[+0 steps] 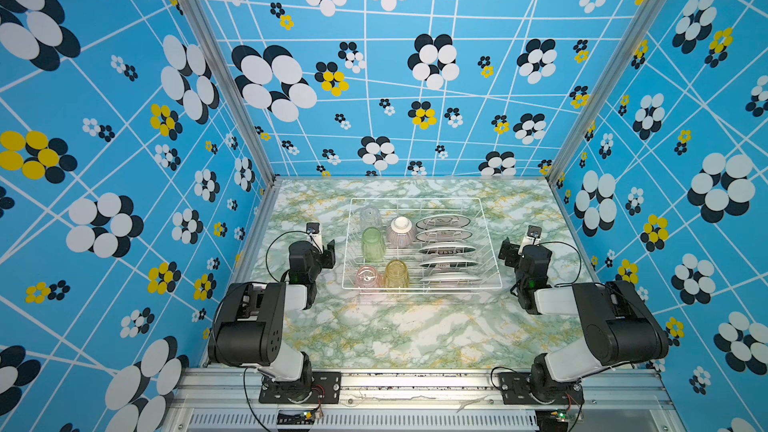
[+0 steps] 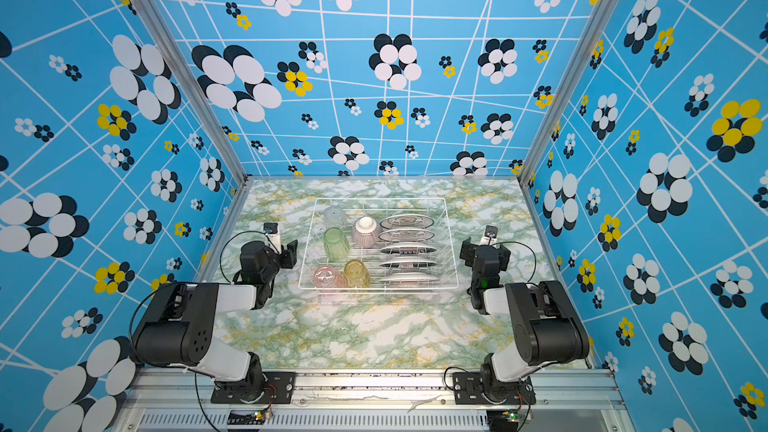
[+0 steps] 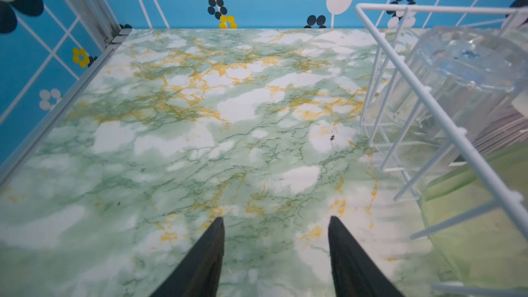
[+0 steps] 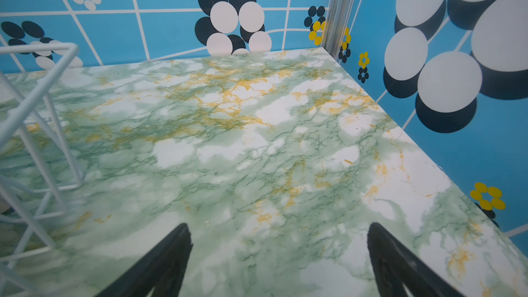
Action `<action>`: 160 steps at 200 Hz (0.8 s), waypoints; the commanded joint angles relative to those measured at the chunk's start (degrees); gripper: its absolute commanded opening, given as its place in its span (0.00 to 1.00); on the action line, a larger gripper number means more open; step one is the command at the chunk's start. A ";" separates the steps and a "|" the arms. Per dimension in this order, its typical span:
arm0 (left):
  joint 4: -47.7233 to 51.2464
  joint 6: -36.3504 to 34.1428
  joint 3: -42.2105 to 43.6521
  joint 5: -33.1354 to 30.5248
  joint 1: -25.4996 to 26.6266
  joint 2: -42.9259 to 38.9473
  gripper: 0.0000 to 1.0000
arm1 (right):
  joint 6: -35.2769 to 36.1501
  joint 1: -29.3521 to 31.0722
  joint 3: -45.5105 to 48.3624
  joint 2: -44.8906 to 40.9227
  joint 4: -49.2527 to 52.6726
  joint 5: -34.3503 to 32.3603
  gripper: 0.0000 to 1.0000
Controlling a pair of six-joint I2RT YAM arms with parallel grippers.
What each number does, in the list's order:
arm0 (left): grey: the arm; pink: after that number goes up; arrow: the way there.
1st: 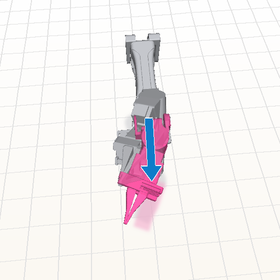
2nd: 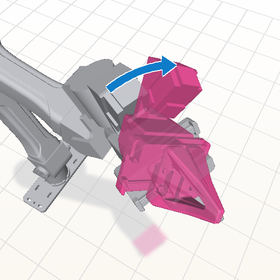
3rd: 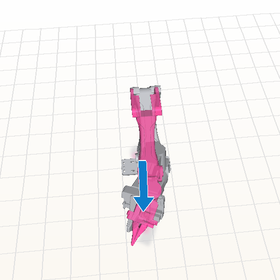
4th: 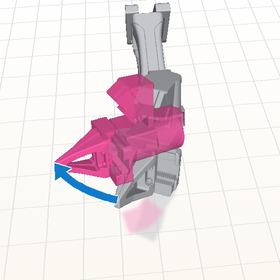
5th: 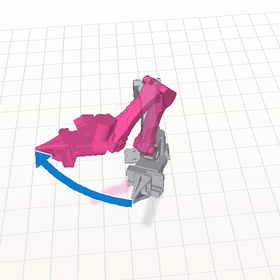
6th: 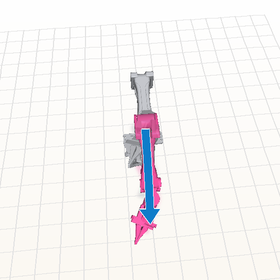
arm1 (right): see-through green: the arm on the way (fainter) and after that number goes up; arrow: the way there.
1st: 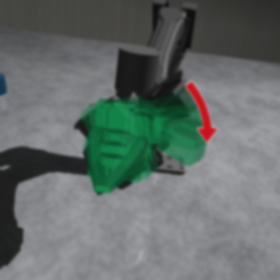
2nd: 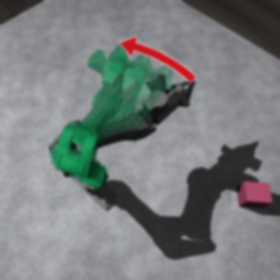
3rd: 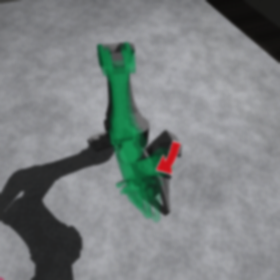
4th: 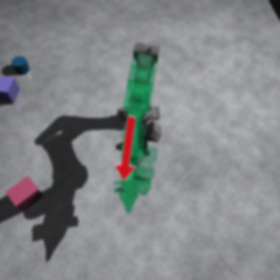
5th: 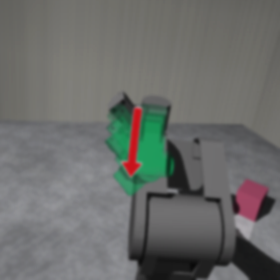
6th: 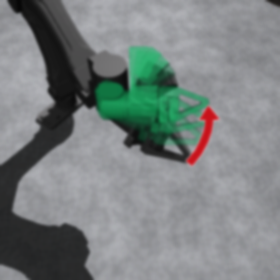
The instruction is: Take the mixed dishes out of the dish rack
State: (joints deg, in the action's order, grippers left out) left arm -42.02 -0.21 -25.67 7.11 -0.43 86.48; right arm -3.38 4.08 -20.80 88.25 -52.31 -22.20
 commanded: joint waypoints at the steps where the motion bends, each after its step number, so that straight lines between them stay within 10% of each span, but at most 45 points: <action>1: 16.81 -0.74 -8.18 0.55 0.73 -6.39 0.40 | -0.27 -0.44 -3.20 -4.28 7.54 -0.19 0.96; 62: 45.96 -1.64 -27.11 -8.96 19.64 -18.51 0.46 | -4.22 -0.54 -14.92 -24.28 45.04 7.04 0.93; 98: 61.85 -10.46 -43.48 -12.02 34.63 -10.19 0.45 | -11.10 -0.49 -25.46 -28.61 65.32 23.37 0.88; 160: 72.59 -19.19 -66.38 -1.13 40.42 10.78 0.32 | -13.29 -0.51 -35.66 -26.19 76.89 38.75 0.78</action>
State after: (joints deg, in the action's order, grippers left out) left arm 21.78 -14.13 -83.72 1.17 39.57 90.48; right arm -14.87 3.86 -53.23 60.55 16.93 7.86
